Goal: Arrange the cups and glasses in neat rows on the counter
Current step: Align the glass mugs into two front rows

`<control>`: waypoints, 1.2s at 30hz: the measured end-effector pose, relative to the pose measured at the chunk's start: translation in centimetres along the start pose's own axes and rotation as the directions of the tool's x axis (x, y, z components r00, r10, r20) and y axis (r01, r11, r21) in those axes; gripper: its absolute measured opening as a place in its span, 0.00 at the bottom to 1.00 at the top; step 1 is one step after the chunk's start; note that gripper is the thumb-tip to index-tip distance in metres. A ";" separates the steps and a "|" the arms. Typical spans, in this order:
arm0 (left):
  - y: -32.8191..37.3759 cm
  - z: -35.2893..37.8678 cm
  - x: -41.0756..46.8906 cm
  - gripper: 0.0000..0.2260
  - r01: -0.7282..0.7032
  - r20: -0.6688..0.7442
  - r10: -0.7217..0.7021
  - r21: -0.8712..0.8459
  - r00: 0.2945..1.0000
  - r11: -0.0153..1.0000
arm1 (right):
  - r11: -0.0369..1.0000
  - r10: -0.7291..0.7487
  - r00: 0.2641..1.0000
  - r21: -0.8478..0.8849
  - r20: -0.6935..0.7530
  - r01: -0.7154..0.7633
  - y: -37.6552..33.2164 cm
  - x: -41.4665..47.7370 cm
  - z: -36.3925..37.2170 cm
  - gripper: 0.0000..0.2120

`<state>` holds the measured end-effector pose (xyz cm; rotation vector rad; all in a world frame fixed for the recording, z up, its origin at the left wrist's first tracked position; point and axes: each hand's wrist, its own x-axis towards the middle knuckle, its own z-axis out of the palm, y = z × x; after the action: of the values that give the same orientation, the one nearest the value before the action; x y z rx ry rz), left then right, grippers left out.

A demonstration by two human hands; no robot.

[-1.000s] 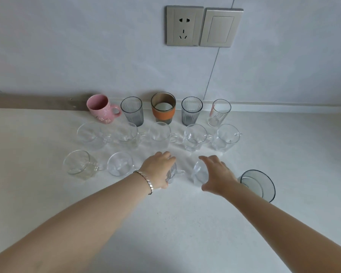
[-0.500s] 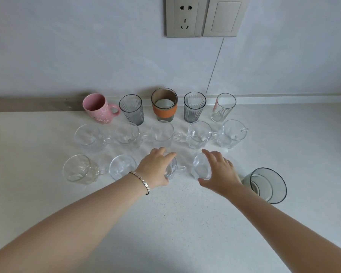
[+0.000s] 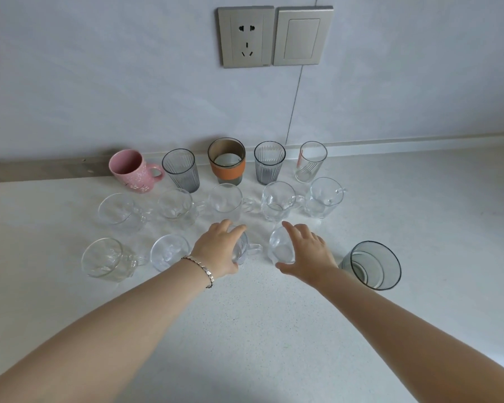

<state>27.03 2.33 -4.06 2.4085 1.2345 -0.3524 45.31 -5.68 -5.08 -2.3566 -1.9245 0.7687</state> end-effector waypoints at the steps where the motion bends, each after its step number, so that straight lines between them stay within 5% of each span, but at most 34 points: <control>1: 0.1 0.0 0.0 0.37 0.005 -0.003 -0.005 0.026 1.000 1.000 | 1.000 -0.002 1.000 0.000 0.005 0.002 0.1 -0.1 0.0 0.45; 6: 0.9 0.0 -1.3 0.37 0.005 -0.141 0.005 0.075 0.990 0.997 | 0.999 -0.027 0.999 -0.025 0.040 0.028 0.1 -0.2 -0.5 0.45; 11: 1.2 1.0 -3.4 0.16 -0.111 -0.364 0.141 0.102 0.921 0.989 | 0.998 -0.053 0.998 -0.030 0.040 0.054 -0.2 0.0 -0.6 0.45; 13: 1.6 1.0 -4.4 0.09 -0.104 -0.323 0.105 0.020 0.941 0.994 | 0.998 -0.051 0.998 -0.037 0.039 0.052 -0.1 0.0 -0.6 0.45; 19: 1.6 2.8 -6.4 0.12 0.111 -0.047 -0.114 -0.072 0.992 0.991 | 0.993 -0.044 0.993 -0.105 0.113 0.056 0.3 -0.5 -1.4 0.54; 24: 2.0 4.1 -6.1 0.11 0.228 0.087 -0.217 -0.137 0.972 0.964 | 0.953 0.078 0.995 -0.298 0.065 -0.055 3.5 -3.1 -5.1 0.44; 28: 3.2 4.6 -6.0 0.11 0.237 0.095 -0.224 -0.172 0.970 0.956 | 0.948 0.297 0.947 -0.158 0.123 -0.277 7.4 -6.2 -5.8 0.45; 36: 1.8 4.9 -7.5 0.02 0.309 0.107 -0.292 -0.207 0.950 0.928 | 0.941 0.332 0.943 0.082 -0.027 -0.329 8.0 -5.9 -5.4 0.42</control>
<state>23.98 -6.30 -4.98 2.0024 1.5260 -0.3684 53.97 -11.54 -0.55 -2.6591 -1.4716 0.7843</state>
